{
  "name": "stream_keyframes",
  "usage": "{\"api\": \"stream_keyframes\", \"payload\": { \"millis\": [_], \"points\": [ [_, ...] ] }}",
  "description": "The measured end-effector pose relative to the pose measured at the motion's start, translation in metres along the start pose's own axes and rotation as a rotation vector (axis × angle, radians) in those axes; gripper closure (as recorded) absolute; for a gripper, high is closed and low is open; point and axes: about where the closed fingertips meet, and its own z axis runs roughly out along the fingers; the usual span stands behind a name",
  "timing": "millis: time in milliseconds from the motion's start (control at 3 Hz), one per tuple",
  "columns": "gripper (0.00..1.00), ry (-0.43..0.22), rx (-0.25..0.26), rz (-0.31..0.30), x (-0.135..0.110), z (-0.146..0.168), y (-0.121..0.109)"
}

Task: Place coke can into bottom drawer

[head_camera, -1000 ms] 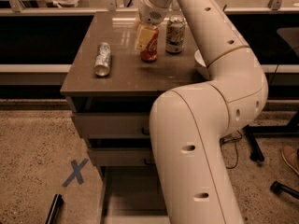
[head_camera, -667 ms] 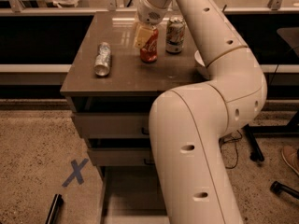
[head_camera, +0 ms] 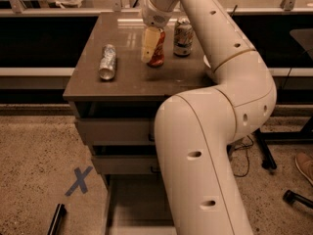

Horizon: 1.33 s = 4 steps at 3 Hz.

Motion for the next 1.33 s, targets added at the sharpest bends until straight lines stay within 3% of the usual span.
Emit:
{"api": "stream_keyframes", "payload": {
  "millis": [333, 667, 1333],
  "points": [
    [0.00, -0.001, 0.001, 0.000, 0.000, 0.001, -0.001],
    [0.00, -0.045, 0.026, 0.027, 0.004, -0.005, -0.003],
    [0.00, -0.139, 0.029, 0.119, 0.031, -0.015, 0.009]
  ]
}}
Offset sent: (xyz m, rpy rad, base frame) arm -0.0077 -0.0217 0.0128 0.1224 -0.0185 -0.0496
